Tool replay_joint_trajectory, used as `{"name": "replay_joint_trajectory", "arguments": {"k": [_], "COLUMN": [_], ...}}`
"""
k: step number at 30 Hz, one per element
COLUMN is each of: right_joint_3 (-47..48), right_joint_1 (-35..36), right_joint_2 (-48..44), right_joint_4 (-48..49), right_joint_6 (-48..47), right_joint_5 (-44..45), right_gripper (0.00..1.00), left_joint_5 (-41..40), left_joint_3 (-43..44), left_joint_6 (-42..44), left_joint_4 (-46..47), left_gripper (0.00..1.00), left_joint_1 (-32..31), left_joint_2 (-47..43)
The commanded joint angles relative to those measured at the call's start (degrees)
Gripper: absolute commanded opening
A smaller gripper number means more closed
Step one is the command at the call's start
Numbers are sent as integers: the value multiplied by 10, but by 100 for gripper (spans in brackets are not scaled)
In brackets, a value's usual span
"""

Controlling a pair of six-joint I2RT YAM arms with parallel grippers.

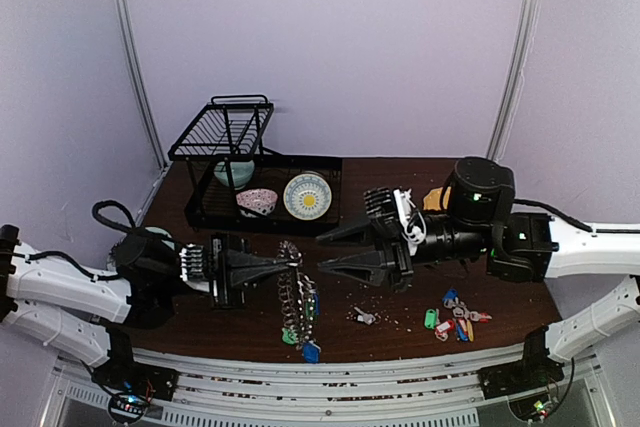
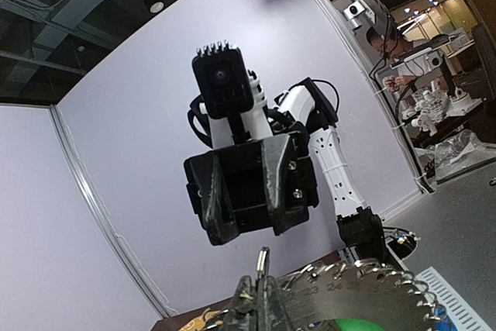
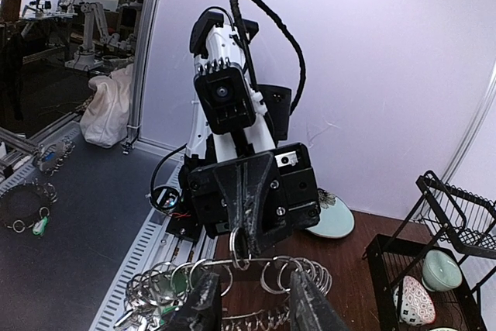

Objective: Put the keys on the keyring

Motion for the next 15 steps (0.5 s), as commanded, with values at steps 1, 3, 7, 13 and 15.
{"name": "replay_joint_trajectory", "arguments": {"k": [1,3,7,13,15], "right_joint_3": [5,10,17,45,56], "right_joint_1": [5,6,8,12,12], "right_joint_2": [15,18,18,32,36], "right_joint_4": [30,25,-2,-65,-93], "right_joint_6": [-14,-16,-33,-61,-77], "right_joint_5": [-9,-3,17,85,112], "right_gripper": [31,30,29,26,26], "left_joint_5": [-2,-8,-51,-113,-137], "left_joint_3": [35,40,58,100,119], "left_joint_6": [-11,-2,23,59,62], "left_joint_4": [70,47,-45,-246,-311], "left_gripper": [0,0,0,0,0], "left_joint_1": [-4,-4,-7,-8,-8], "left_joint_2": [21,19,-10,-56,-71]}}
